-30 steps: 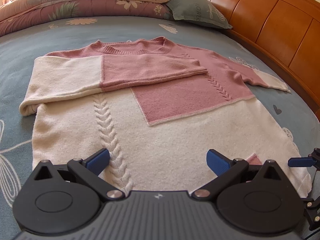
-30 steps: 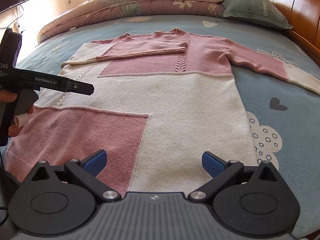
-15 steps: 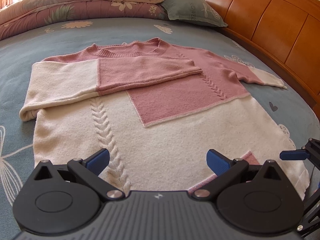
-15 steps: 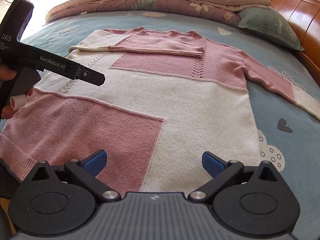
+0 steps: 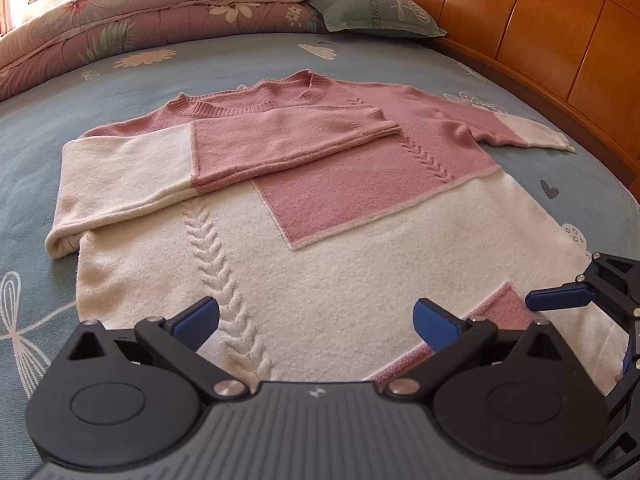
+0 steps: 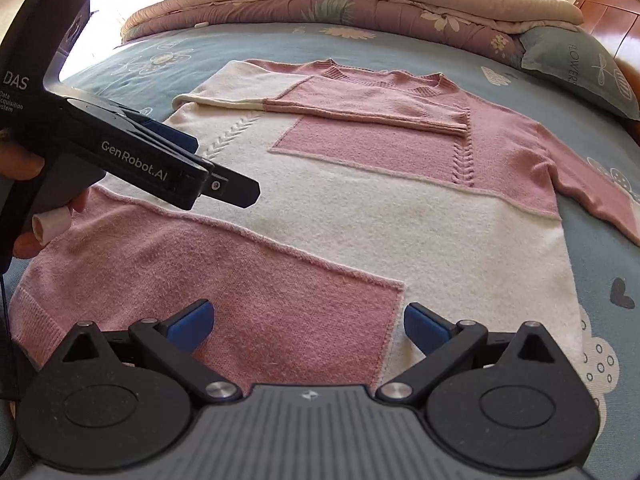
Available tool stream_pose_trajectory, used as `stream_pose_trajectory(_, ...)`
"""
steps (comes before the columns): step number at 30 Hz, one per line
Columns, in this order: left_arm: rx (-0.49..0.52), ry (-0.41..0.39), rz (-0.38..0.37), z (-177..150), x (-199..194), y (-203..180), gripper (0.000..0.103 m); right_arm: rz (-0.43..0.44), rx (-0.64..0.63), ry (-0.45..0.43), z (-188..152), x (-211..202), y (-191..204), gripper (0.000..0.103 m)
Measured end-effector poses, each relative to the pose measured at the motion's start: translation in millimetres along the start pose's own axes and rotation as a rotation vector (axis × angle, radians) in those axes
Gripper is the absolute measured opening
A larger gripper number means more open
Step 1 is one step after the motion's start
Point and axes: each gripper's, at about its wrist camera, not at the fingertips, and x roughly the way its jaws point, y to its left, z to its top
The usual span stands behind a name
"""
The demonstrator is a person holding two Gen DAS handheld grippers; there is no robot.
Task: Fold clothes
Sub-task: 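Move the open right tool along the extended sleeve toward its cream cuff, then lower the open right tool onto the cream cuff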
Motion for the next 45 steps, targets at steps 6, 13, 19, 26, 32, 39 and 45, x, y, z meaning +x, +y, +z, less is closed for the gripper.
stream_pose_trajectory(6, -0.004, 0.001, -0.015, 0, 1, 0, 0.102, 0.009, -0.047, 0.054, -20, -14, 3, 0.103)
stream_pose_trajectory(13, 0.009, 0.012, -0.017, -4, 4, -4, 0.102, -0.034, 0.041, 0.050, -26, -15, -12, 0.103)
stream_pose_trajectory(19, 0.026, 0.004, -0.030, -5, 2, -9, 0.102, -0.051, 0.051, 0.001, -35, -15, -11, 0.103)
stream_pose_trajectory(26, 0.024, -0.004, -0.035, -6, 2, -8, 0.102, -0.055, 0.077, 0.001, -33, -17, -12, 0.103)
stream_pose_trajectory(32, 0.020, -0.011, -0.043, -5, 2, -8, 0.102, 0.029, 0.262, -0.015, -20, -31, -54, 0.103)
stream_pose_trajectory(39, 0.021, 0.003, -0.039, -7, 8, -6, 0.102, 0.113, 0.595, -0.171, -12, -53, -165, 0.103)
stream_pose_trajectory(45, 0.015, 0.004, -0.035, -7, 12, -6, 0.102, 0.016, 0.836, -0.284, 0, -40, -277, 0.103)
